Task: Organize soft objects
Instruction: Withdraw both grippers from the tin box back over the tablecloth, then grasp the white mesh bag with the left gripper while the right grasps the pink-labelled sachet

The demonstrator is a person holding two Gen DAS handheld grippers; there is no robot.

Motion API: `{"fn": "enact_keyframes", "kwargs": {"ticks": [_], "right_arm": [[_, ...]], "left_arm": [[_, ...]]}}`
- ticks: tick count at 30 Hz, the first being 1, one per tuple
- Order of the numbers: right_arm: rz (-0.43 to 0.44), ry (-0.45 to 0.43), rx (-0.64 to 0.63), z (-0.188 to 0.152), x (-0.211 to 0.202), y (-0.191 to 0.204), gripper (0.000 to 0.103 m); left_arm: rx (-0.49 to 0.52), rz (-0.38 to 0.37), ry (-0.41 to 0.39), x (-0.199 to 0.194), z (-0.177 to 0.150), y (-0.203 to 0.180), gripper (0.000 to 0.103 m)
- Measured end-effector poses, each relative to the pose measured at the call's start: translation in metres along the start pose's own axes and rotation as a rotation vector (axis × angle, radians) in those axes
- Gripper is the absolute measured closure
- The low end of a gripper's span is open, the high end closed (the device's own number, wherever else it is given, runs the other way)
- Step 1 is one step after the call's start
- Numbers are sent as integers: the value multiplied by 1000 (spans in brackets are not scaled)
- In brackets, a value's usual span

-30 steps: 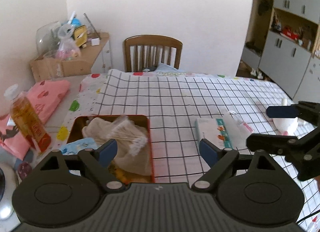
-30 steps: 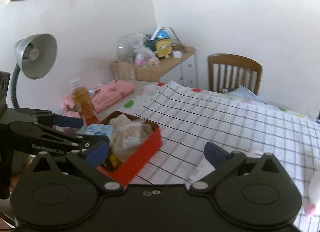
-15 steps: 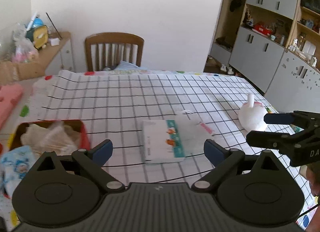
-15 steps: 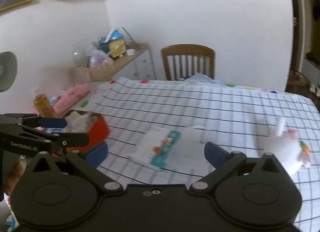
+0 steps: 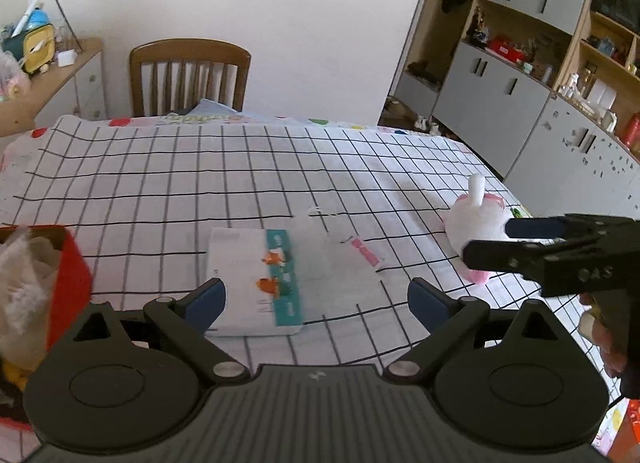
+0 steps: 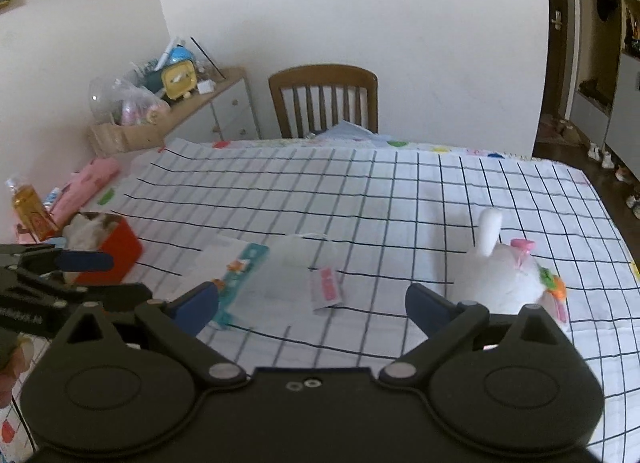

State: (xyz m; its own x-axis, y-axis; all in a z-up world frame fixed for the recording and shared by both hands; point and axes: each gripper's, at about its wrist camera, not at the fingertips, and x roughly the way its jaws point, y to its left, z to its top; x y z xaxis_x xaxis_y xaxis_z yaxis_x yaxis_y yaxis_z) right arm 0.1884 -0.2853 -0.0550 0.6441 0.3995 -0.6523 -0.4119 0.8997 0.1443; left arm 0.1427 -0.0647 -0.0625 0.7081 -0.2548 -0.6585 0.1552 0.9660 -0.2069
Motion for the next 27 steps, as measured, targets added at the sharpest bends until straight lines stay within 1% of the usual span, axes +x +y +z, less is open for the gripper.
{"fn": "enact_keyframes", "kwargs": {"ticks": [5, 13, 21, 27], "right_arm": [[5, 44, 11, 7, 22, -12, 12], [34, 121, -19, 12, 56, -22, 23], [52, 170, -36, 12, 78, -31, 28], [60, 198, -53, 12, 92, -34, 37]], "left_arm": [[35, 6, 6, 22, -1, -15, 5], [114, 49, 13, 54, -7, -36, 5], [173, 75, 17, 77, -10, -47, 6], [185, 83, 32, 90, -13, -50, 18]]}}
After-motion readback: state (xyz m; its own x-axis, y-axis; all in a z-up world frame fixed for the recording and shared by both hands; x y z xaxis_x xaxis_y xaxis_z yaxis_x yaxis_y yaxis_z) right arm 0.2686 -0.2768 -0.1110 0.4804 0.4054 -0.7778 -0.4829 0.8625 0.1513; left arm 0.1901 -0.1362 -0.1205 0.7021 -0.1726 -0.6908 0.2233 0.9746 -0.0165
